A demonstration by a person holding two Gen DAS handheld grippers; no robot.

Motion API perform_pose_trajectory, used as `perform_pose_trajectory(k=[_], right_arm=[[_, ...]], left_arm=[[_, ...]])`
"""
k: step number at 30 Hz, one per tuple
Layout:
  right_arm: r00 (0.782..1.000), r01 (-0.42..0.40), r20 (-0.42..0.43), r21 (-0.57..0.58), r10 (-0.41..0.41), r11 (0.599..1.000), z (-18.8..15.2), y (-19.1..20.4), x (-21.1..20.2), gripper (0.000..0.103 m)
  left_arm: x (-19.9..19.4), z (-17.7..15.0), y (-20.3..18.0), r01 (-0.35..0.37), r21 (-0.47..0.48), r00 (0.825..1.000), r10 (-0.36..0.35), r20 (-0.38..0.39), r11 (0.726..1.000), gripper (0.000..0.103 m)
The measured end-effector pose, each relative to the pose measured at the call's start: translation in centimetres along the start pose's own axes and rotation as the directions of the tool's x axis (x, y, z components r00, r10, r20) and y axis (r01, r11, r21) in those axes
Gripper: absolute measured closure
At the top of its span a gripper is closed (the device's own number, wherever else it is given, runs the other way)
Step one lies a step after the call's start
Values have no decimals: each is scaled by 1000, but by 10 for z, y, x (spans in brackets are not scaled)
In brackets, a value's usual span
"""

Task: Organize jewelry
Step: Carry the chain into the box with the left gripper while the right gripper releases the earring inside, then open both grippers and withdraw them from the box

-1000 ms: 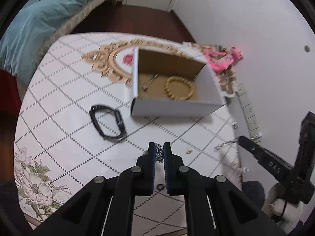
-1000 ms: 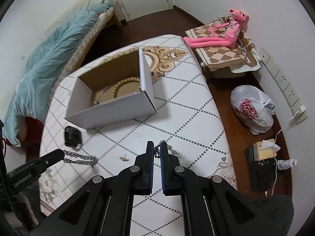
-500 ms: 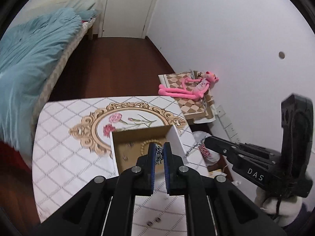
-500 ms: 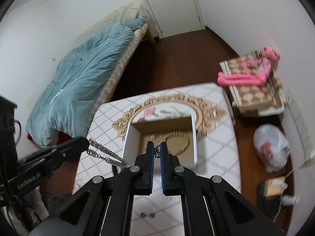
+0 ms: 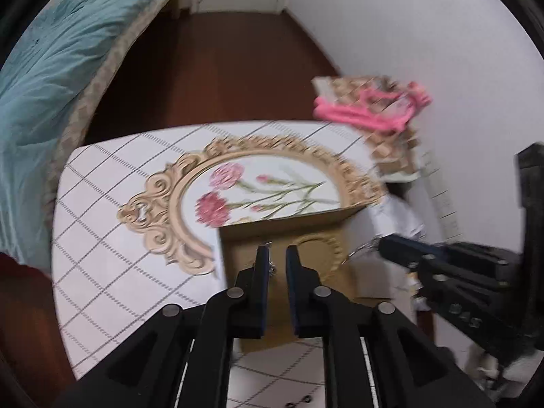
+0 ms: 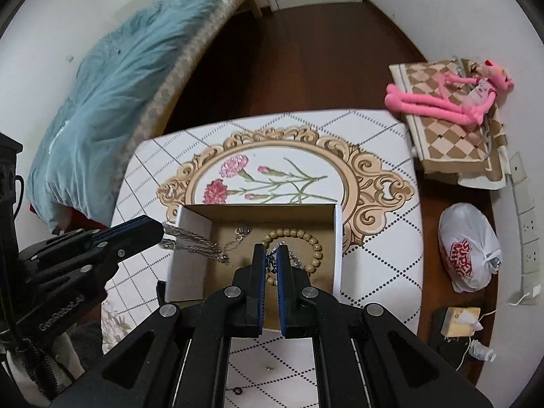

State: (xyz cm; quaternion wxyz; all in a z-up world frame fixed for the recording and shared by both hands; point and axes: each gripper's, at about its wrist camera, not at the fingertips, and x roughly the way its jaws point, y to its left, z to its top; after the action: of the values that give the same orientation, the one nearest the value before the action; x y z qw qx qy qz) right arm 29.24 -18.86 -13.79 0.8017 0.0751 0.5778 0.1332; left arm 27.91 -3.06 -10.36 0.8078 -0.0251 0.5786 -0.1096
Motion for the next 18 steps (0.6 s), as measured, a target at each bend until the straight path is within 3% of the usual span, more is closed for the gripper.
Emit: perform_pose_trajectory(k=[2, 5, 6, 7, 9, 11, 13, 18], right_arm=[[999, -15, -43, 1, 15, 1000, 3, 0, 10, 96], [994, -13, -104, -2, 12, 1000, 5, 2, 23, 95], [992, -10, -126, 1, 10, 1000, 5, 1, 27, 95], [990, -8, -142, 8, 9, 1000, 5, 0, 30, 94], [988, 8, -152, 10, -6, 1000, 3, -2, 32, 83], [990, 32, -139, 1, -32, 999, 1, -2, 31, 54], [991, 66, -118, -8, -67, 998, -3, -2, 27, 43], [984, 168, -58, -20, -169, 986, -16, 0, 17, 17]], left_arm=[[10, 1, 3, -67, 1, 997, 67, -25, 998, 84], [13, 0, 9, -113, -2, 994, 113, -14, 994, 46], [11, -1, 11, -123, -9, 992, 123, -1, 992, 29], [9, -2, 13, -133, -13, 991, 133, 10, 991, 19], [7, -3, 19, -158, -24, 987, 158, 14, 987, 16], [6, -5, 25, -178, -45, 984, 178, 11, 983, 13], [6, -9, 30, -196, -68, 980, 197, 13, 978, 1], [3, -25, 34, -235, -88, 970, 239, 34, 968, 1]])
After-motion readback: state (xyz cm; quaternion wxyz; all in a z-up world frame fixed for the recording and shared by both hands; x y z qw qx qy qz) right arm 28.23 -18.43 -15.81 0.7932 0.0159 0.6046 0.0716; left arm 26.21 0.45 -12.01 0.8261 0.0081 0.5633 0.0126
